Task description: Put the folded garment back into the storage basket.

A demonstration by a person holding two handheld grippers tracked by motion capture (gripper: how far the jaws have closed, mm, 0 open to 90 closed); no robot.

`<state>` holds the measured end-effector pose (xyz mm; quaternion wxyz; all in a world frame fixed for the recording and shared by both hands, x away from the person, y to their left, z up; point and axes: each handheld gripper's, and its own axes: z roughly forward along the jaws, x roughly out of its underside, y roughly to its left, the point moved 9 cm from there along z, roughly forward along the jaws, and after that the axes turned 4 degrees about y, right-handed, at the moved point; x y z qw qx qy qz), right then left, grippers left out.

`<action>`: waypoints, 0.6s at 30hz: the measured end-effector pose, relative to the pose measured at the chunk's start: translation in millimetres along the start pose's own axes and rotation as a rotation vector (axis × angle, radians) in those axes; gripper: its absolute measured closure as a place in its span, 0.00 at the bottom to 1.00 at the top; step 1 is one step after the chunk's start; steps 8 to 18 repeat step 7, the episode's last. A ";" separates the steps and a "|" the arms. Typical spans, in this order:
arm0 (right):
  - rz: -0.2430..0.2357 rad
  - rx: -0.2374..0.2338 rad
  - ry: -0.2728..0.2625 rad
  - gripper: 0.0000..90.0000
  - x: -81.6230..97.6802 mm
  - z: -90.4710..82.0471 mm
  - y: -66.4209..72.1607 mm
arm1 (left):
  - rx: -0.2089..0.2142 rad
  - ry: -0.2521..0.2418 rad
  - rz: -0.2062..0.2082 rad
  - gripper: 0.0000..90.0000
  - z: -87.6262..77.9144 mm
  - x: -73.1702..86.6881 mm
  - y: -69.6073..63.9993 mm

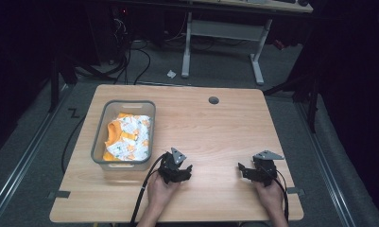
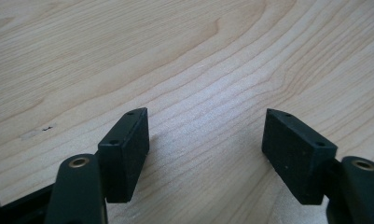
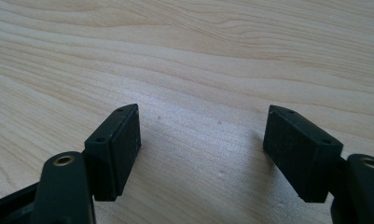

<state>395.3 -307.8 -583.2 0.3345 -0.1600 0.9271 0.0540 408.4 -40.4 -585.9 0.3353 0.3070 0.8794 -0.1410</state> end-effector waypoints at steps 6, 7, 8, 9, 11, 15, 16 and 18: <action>0.000 0.000 0.000 0.31 0.0 0.0 0.0 | 0.000 0.002 -0.002 0.35 -0.8 0.9 -0.4; 0.000 0.000 0.000 0.31 0.0 0.0 0.0 | 0.000 0.002 -0.002 0.35 -0.8 0.9 -0.3; 0.000 0.000 0.000 0.31 0.0 0.0 0.0 | 0.000 0.002 -0.002 0.35 -0.8 0.9 -0.3; 0.000 0.000 0.000 0.31 0.0 0.0 0.0 | 0.000 0.002 -0.002 0.35 -0.8 0.9 -0.3; 0.000 0.000 0.000 0.31 0.0 0.0 0.0 | 0.000 0.002 -0.002 0.35 -0.8 0.9 -0.3; 0.000 0.000 0.000 0.31 0.0 0.0 0.0 | 0.000 0.002 -0.002 0.35 -0.8 0.9 -0.3; 0.000 0.000 0.000 0.31 0.0 0.0 0.0 | 0.000 0.002 -0.002 0.35 -0.8 0.9 -0.3; 0.000 0.000 0.000 0.31 0.0 0.0 0.0 | 0.000 0.002 -0.002 0.35 -0.8 0.9 -0.3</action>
